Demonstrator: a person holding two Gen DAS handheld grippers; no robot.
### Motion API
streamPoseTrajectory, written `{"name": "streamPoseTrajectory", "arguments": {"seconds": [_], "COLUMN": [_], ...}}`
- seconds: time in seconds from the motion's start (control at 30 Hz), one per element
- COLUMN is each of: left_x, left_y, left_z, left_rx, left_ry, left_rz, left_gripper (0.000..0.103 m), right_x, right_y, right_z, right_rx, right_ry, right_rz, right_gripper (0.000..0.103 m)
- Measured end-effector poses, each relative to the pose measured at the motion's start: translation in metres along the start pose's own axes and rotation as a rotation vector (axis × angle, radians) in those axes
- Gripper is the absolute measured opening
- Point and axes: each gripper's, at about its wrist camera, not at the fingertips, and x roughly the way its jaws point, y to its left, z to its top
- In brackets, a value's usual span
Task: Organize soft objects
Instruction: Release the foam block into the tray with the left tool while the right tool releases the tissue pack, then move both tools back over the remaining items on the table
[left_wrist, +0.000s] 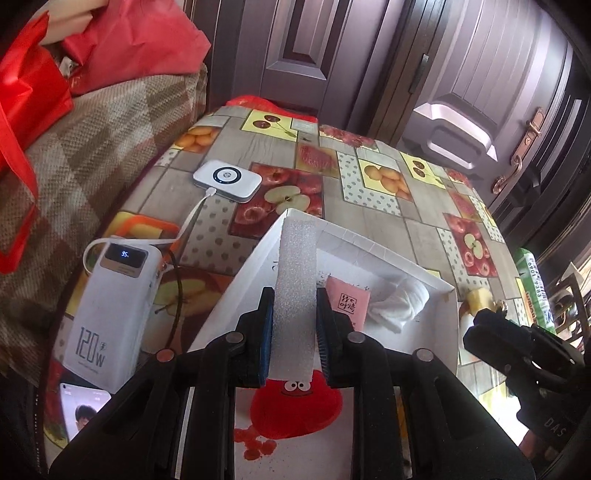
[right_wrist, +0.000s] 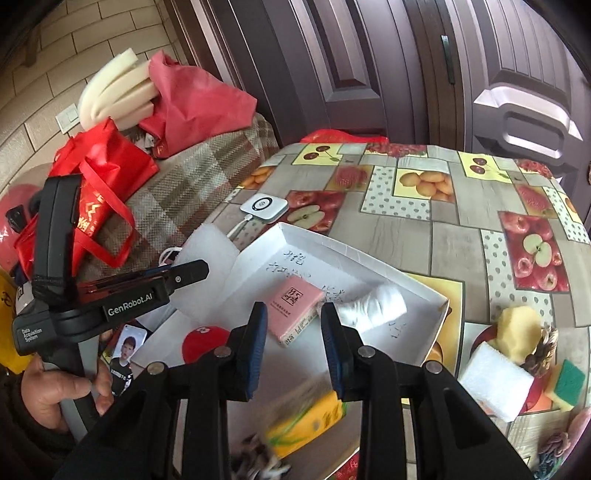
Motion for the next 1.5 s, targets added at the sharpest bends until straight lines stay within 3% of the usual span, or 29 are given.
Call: {"name": "streamPoseTrajectory", "arguments": {"seconds": [0.03, 0.07, 0.1, 0.23, 0.5, 0.73, 0.87, 1.0, 1.17, 1.37, 1.5], "left_x": [0.001, 0.001, 0.001, 0.0, -0.025, -0.055, -0.089, -0.114, -0.127, -0.139, -0.14], "left_y": [0.001, 0.002, 0.002, 0.005, 0.001, -0.015, -0.035, -0.051, -0.062, -0.079, -0.092], "left_z": [-0.001, -0.001, -0.002, -0.003, 0.001, 0.002, -0.002, -0.004, -0.007, -0.015, -0.02], "left_rx": [-0.001, -0.002, -0.004, -0.022, -0.024, 0.005, 0.041, 0.09, 0.095, 0.144, 0.175], "left_ry": [-0.007, -0.013, -0.015, -0.037, -0.092, -0.149, -0.257, -0.317, -0.307, -0.303, -0.294], "left_rz": [0.008, 0.022, 0.029, 0.053, 0.052, -0.002, -0.043, -0.072, -0.155, -0.171, -0.163], "left_gripper": [0.034, 0.071, 0.103, 0.103, 0.103, 0.103, 0.103, 0.103, 0.103, 0.103, 0.103], "right_x": [0.001, 0.0, -0.001, -0.012, -0.05, -0.117, -0.153, -0.176, -0.189, -0.208, -0.231], "right_y": [0.0, -0.001, -0.001, 0.0, -0.006, -0.025, -0.019, -0.023, -0.033, -0.041, -0.07], "right_z": [0.0, -0.001, -0.001, -0.002, 0.001, 0.003, 0.002, -0.001, -0.013, -0.028, -0.039], "right_rx": [0.004, 0.008, 0.01, 0.001, 0.029, 0.108, 0.137, 0.175, 0.215, 0.231, 0.321], "right_ry": [0.0, -0.008, -0.019, -0.071, -0.185, -0.388, -0.477, -0.518, -0.553, -0.587, -0.624], "right_rz": [-0.005, -0.015, -0.028, -0.069, -0.115, -0.256, -0.418, -0.407, -0.423, -0.441, -0.491], "right_gripper": [0.056, 0.065, 0.083, 0.103, 0.103, 0.103, 0.103, 0.103, 0.103, 0.103, 0.103]}}
